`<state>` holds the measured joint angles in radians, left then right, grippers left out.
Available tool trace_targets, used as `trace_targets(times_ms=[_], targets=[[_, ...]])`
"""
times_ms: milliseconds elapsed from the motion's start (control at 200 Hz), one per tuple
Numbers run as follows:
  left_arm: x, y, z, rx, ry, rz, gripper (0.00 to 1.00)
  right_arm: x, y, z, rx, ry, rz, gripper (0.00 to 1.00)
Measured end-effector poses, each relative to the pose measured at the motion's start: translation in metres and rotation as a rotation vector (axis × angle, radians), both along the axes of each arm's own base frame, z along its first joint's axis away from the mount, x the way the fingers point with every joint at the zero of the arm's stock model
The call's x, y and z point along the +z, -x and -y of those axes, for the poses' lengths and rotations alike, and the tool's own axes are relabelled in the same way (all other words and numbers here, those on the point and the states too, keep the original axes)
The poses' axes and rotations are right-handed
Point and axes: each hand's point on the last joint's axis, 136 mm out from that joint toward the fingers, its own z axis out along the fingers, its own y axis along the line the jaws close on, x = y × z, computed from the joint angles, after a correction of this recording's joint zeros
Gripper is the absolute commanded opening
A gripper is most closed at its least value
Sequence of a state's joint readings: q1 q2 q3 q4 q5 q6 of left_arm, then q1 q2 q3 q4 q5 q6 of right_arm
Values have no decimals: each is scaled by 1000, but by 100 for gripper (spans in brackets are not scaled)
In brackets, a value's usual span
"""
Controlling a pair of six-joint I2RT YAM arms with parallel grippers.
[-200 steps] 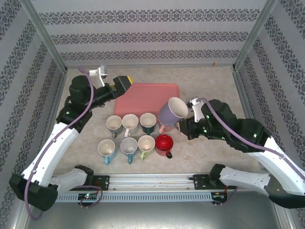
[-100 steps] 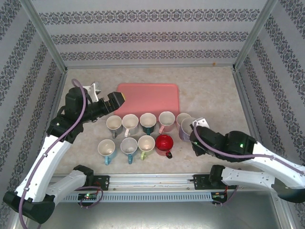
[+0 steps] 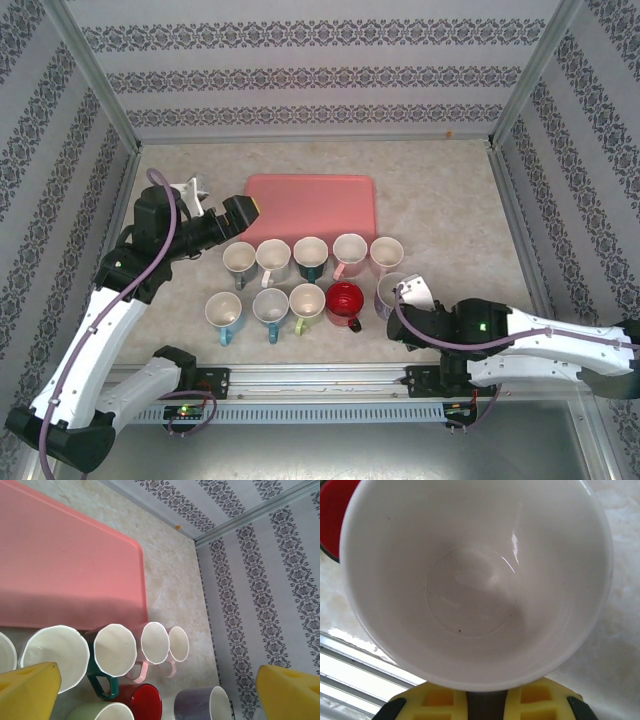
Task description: Turn the mug right side up
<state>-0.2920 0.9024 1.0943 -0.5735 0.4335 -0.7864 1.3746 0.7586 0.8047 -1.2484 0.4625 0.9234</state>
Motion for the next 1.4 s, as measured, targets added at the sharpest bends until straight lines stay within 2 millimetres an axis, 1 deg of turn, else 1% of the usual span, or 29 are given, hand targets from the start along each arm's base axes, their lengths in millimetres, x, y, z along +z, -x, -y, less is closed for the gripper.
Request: trace_targets(times_ms=[135, 250, 540, 649, 954, 1094, 1284, 1399], targets=[[-4, 0, -4, 15, -12, -11, 100, -21, -1, 4, -59, 14, 2, 0], [-9, 0, -8, 29, -35, -26, 100, -34, -5, 5, -86, 18, 21, 1], [-23, 5, -15, 33, -101, -60, 100, -64, -12, -12, -80, 23, 66, 3], [-26, 6, -17, 36, -121, -62, 100, -71, -13, -13, -98, 25, 68, 4], [-24, 9, -24, 55, -150, -40, 100, -89, -11, -15, -116, 11, 50, 10], [-27, 11, -25, 56, -160, -53, 100, -92, -10, -19, -121, 4, 42, 14], [-29, 12, -27, 63, -168, -61, 100, -92, -10, -22, -138, -17, 43, 31], [-30, 12, -28, 65, -170, -62, 100, -91, -11, -24, -146, -25, 47, 37]])
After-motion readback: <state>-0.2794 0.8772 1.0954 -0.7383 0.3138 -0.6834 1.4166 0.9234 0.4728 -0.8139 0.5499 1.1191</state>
